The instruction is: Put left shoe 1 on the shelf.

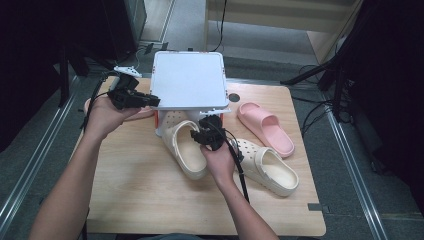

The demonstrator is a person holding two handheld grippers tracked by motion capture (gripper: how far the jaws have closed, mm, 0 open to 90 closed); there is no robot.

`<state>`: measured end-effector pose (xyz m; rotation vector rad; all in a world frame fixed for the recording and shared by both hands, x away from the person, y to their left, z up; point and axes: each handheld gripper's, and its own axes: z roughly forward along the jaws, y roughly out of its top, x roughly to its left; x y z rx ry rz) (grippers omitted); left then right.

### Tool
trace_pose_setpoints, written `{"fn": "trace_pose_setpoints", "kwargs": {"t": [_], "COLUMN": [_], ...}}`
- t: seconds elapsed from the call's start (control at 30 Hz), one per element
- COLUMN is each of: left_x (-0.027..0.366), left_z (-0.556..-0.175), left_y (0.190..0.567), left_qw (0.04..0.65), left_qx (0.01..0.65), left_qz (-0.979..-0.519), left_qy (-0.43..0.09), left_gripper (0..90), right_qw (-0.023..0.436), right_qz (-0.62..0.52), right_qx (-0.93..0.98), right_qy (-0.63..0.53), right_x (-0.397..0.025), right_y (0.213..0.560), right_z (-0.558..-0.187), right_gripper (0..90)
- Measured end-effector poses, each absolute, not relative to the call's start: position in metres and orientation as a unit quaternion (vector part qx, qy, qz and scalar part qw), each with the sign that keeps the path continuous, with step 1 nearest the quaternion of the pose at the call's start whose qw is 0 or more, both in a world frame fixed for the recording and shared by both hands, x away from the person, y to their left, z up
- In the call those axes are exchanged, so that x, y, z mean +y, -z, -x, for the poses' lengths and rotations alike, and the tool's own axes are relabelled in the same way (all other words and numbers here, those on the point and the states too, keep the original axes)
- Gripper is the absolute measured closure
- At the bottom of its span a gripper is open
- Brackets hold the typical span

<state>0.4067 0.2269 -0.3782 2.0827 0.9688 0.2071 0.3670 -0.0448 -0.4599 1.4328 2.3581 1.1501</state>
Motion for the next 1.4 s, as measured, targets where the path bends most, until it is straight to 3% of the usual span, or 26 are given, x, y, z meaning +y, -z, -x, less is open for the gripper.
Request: {"fn": "trace_pose_setpoints", "kwargs": {"t": [0.43, 0.63, 0.9, 1.13, 1.27, 1.4], "left_x": [0.228, 0.227, 0.227, 0.228, 0.228, 0.228], "left_z": [-0.407, -0.407, -0.407, -0.407, -0.407, -0.407], "left_y": [0.379, 0.379, 0.380, 0.380, 0.380, 0.380], "left_qw": [0.406, 0.408, 0.409, 0.410, 0.411, 0.412], "left_qx": [0.381, 0.381, 0.382, 0.384, 0.383, 0.383], "left_qz": [-0.826, -0.825, -0.824, -0.823, -0.823, -0.822], "left_qy": [-0.083, -0.087, -0.087, -0.085, -0.085, -0.086], "left_gripper": [77.5, 77.1, 77.1, 77.1, 77.1, 77.1], "right_qw": [0.091, 0.076, 0.091, 0.077, 0.047, 0.051], "right_qz": [-0.513, -0.481, -0.442, -0.397, -0.390, -0.383], "right_qx": [0.759, 0.770, 0.785, 0.816, 0.818, 0.822], "right_qy": [-0.391, -0.412, -0.424, -0.412, -0.421, -0.418], "right_x": [-0.019, -0.024, -0.043, -0.057, -0.067, -0.077], "right_y": [0.481, 0.477, 0.464, 0.465, 0.468, 0.473], "right_z": [-0.385, -0.379, -0.354, -0.324, -0.310, -0.293], "right_gripper": [75.5, 57.6, 54.7, 72.3, 77.6, 82.5]}}
